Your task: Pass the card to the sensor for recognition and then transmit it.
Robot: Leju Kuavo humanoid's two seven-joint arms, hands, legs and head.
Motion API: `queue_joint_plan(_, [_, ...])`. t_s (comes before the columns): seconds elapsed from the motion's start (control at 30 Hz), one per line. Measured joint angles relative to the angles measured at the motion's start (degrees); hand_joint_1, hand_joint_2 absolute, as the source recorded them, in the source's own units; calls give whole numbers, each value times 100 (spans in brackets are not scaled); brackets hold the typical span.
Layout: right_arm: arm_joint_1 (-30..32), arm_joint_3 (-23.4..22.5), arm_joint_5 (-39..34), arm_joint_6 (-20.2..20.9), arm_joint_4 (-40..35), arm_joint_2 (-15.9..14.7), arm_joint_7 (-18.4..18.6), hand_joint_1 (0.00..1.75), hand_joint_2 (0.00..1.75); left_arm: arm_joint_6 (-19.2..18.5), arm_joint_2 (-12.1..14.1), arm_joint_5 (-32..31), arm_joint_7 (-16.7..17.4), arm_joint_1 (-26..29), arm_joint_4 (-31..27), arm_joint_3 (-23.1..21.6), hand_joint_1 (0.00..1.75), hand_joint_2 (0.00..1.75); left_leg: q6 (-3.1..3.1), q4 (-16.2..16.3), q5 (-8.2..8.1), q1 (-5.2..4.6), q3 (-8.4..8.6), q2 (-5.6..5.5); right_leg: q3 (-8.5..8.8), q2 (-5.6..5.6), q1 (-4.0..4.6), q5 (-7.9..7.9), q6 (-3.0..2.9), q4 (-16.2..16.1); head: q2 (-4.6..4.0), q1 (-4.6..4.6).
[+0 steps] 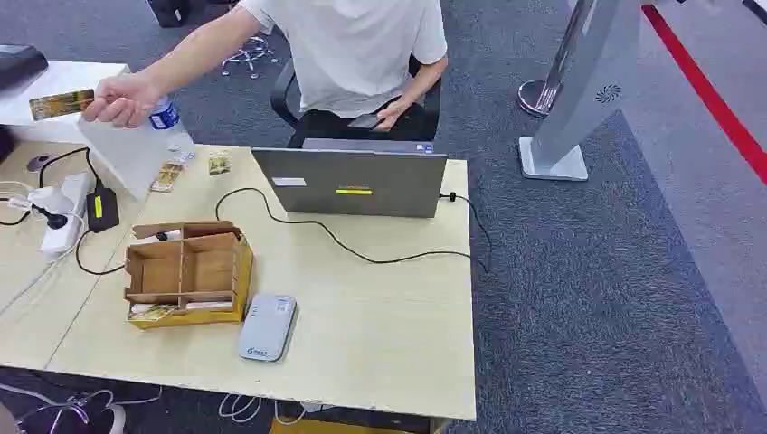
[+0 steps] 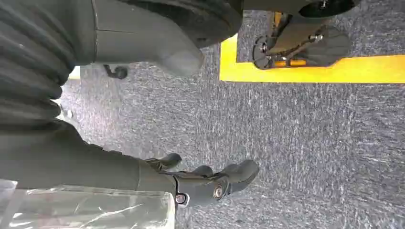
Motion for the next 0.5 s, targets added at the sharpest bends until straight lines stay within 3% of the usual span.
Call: queue_joint_plan(0.5, [-5, 68, 44, 64, 7, 13, 114, 0, 175, 976, 275, -2244, 776, -1052, 295, -1772, 0, 175, 0, 0, 0, 1, -4, 1, -5, 3, 0, 4, -5, 0, 0, 4])
